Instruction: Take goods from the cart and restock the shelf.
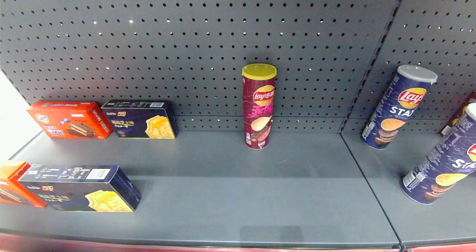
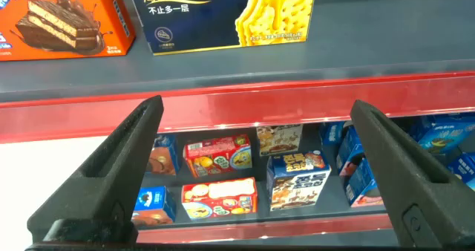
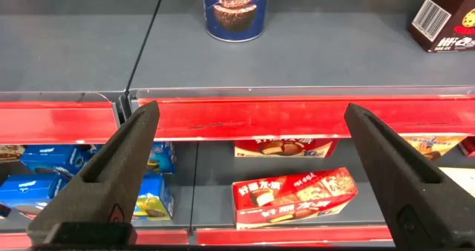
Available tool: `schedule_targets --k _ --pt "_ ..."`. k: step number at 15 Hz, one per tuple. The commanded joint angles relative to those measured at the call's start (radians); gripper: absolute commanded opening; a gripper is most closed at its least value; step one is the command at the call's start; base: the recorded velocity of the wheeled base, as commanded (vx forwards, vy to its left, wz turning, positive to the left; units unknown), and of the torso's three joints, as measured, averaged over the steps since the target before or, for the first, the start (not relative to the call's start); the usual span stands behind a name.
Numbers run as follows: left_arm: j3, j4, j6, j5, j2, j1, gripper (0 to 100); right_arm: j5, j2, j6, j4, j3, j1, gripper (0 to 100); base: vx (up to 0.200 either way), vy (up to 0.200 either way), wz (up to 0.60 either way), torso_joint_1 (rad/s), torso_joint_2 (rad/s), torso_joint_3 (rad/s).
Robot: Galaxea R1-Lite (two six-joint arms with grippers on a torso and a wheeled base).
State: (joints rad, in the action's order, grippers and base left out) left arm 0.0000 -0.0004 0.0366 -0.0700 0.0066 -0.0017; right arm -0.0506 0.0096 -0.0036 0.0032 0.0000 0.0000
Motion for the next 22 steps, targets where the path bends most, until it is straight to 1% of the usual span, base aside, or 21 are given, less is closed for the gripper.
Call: schedule_targets --k 1,5,16,22 --pt "0.000 -0.001 0.000 -0.001 0.001 0.000 100 0.003 0.001 -0.001 0.000 0.000 0.000 100 0.000 0.000 0.00 0.000 0.00 0.000" --pt "0.000 -0.001 0.000 -0.001 0.001 0.000 100 0.009 0.001 0.001 0.000 0.000 0.000 100 0.000 0.000 0.00 0.000 0.00 0.000" --pt "0.000 0.000 -0.001 -0.001 0.001 0.000 100 0.009 0.001 0.001 0.001 0.000 0.000 100 0.000 0.000 0.60 0.003 0.00 0.002" --pt "0.000 -0.001 0.005 -0.002 0.001 0.000 100 0.009 0.001 0.001 0.000 0.000 0.000 100 0.000 0.000 0.60 0.001 0.00 0.000"
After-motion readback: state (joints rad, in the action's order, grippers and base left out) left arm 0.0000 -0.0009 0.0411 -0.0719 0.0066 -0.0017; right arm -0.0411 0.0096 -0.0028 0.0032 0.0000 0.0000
